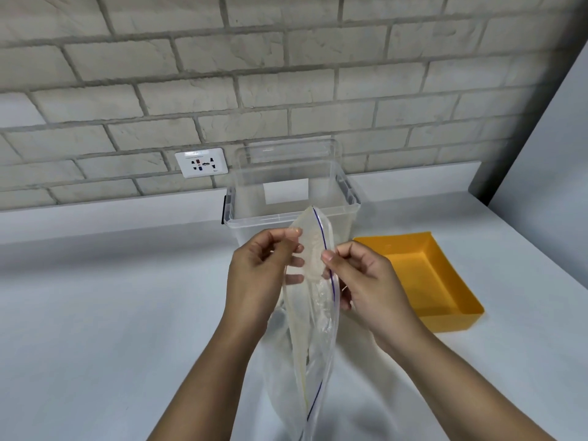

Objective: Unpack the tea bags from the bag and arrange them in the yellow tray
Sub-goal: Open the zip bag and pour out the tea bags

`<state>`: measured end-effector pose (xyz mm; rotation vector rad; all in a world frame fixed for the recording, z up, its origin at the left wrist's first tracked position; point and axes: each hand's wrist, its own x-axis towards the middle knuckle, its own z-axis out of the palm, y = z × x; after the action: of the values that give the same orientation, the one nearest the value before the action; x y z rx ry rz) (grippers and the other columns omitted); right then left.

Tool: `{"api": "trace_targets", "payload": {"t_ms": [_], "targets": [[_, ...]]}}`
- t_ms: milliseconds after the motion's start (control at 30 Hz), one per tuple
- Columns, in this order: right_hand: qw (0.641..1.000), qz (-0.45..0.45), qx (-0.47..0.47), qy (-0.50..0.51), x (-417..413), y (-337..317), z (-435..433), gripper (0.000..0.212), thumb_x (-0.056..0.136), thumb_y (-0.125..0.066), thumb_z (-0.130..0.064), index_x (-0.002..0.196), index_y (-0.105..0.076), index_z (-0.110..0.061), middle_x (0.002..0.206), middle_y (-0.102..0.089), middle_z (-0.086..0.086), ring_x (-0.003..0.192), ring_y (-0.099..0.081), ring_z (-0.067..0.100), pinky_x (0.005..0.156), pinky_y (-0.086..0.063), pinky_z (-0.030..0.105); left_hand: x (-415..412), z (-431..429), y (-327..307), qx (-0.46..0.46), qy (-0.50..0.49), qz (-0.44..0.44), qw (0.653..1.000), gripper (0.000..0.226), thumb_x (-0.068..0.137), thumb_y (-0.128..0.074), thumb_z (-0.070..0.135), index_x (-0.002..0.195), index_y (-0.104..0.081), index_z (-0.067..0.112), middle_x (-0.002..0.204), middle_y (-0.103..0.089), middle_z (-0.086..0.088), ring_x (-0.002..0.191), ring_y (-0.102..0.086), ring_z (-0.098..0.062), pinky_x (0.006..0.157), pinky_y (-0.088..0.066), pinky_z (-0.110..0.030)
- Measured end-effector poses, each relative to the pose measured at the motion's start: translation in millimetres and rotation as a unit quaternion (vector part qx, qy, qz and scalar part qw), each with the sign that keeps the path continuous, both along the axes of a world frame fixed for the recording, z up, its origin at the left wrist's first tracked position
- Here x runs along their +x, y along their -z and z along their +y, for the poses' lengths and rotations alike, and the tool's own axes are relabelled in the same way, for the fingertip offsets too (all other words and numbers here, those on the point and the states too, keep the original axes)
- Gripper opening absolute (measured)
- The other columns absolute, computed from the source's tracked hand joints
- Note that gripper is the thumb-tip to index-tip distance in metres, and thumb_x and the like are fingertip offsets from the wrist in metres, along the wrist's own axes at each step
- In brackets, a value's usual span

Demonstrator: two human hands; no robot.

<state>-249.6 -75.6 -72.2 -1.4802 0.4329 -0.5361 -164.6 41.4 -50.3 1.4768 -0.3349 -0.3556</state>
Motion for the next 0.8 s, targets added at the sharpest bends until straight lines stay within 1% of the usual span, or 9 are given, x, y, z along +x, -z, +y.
{"api": "trace_targets", "payload": {"t_ms": [100, 167, 233, 333, 433, 533, 600, 700, 800], "targets": [[0.998, -0.033, 0.055, 0.028, 1, -1, -2, 0.017, 0.094, -0.060, -0.018, 0.085, -0.059, -0.003, 0.067, -0.062, 0.002, 0.051, -0.050, 0.015, 0.044, -0.042, 0.024, -4, 11, 9, 0.118, 0.052, -0.065, 0.989, 0.013, 0.090, -0.070, 0.019, 0.101, -0.072, 0.025, 0.076, -0.066, 0.007, 0.068, -0.068, -0.020, 0.062, -0.060, -0.032], [0.995, -0.047, 0.067, 0.049, 2, -3, -6, 0.016, 0.093, -0.060, -0.016, 0.087, -0.059, -0.001, 0.069, -0.062, 0.005, 0.055, -0.055, 0.015, 0.048, -0.048, 0.025, -9, 17, 11, 0.183, 0.077, -0.078, 0.977, 0.006, 0.088, -0.072, 0.027, 0.092, -0.070, 0.023, 0.072, -0.067, 0.003, 0.060, -0.066, -0.019, 0.056, -0.058, -0.030], [0.998, -0.020, 0.044, 0.038, 0, -2, -7, 0.018, 0.091, -0.064, -0.018, 0.088, -0.060, -0.001, 0.073, -0.061, 0.012, 0.058, -0.056, 0.020, 0.049, -0.048, 0.029, -12, 19, 12, 0.176, 0.071, -0.064, 0.980, 0.014, 0.091, -0.068, 0.025, 0.084, -0.068, 0.014, 0.066, -0.068, -0.003, 0.053, -0.064, -0.020, 0.050, -0.052, -0.026], [0.999, 0.046, 0.007, -0.019, -8, 8, 3, 0.017, 0.086, -0.070, -0.019, 0.087, -0.062, -0.005, 0.070, -0.057, 0.011, 0.054, -0.052, 0.022, 0.045, -0.042, 0.029, -11, 18, 8, 0.124, 0.038, -0.037, 0.991, 0.016, 0.094, -0.066, 0.021, 0.086, -0.066, 0.007, 0.061, -0.065, -0.002, 0.049, -0.065, -0.024, 0.048, -0.050, -0.027], [0.995, 0.071, 0.022, -0.060, -19, 15, 18, 0.021, 0.088, -0.069, -0.024, 0.082, -0.061, -0.006, 0.060, -0.056, 0.008, 0.048, -0.051, 0.021, 0.043, -0.039, 0.028, -10, 16, 5, 0.086, 0.001, -0.019, 0.996, 0.015, 0.095, -0.065, 0.021, 0.091, -0.068, 0.007, 0.063, -0.065, 0.001, 0.047, -0.064, -0.022, 0.054, -0.057, -0.037], [0.996, 0.057, 0.044, -0.048, -23, 15, 24, 0.022, 0.092, -0.063, -0.023, 0.080, -0.059, -0.004, 0.059, -0.053, 0.019, 0.040, -0.049, 0.023, 0.039, -0.038, 0.027, -13, 18, 2, 0.065, -0.007, 0.009, 0.998, 0.009, 0.094, -0.066, 0.020, 0.096, -0.069, 0.012, 0.071, -0.067, -0.002, 0.051, -0.066, -0.022, 0.052, -0.057, -0.035], [0.998, 0.032, 0.049, -0.021, -21, 13, 22, 0.023, 0.093, -0.060, -0.022, 0.085, -0.058, -0.001, 0.070, -0.057, 0.023, 0.041, -0.050, 0.028, 0.039, -0.042, 0.030, -19, 24, 1, 0.097, 0.024, 0.005, 0.995, 0.010, 0.091, -0.069, 0.021, 0.097, -0.069, 0.014, 0.072, -0.066, -0.004, 0.053, -0.065, -0.020, 0.049, -0.052, -0.028], [0.998, -0.001, 0.058, 0.003, -19, 8, 18, 0.018, 0.093, -0.061, -0.021, 0.087, -0.060, -0.004, 0.075, -0.060, 0.015, 0.052, -0.055, 0.030, 0.044, -0.048, 0.032, -31, 32, 4, 0.181, 0.075, -0.037, 0.980, 0.017, 0.088, -0.072, 0.030, 0.087, -0.067, 0.013, 0.063, -0.064, 0.001, 0.049, -0.064, -0.018, 0.048, -0.049, -0.026], [0.996, 0.000, 0.082, -0.023, -21, 3, 22, 0.013, 0.089, -0.066, -0.016, 0.102, -0.066, -0.013, 0.077, -0.059, 0.017, 0.062, -0.064, 0.025, 0.053, -0.055, 0.031, -35, 35, 7, 0.185, 0.054, -0.066, 0.979, 0.018, 0.091, -0.069, 0.027, 0.080, -0.067, 0.012, 0.066, -0.070, -0.002, 0.048, -0.062, -0.017, 0.047, -0.050, -0.024]]}}
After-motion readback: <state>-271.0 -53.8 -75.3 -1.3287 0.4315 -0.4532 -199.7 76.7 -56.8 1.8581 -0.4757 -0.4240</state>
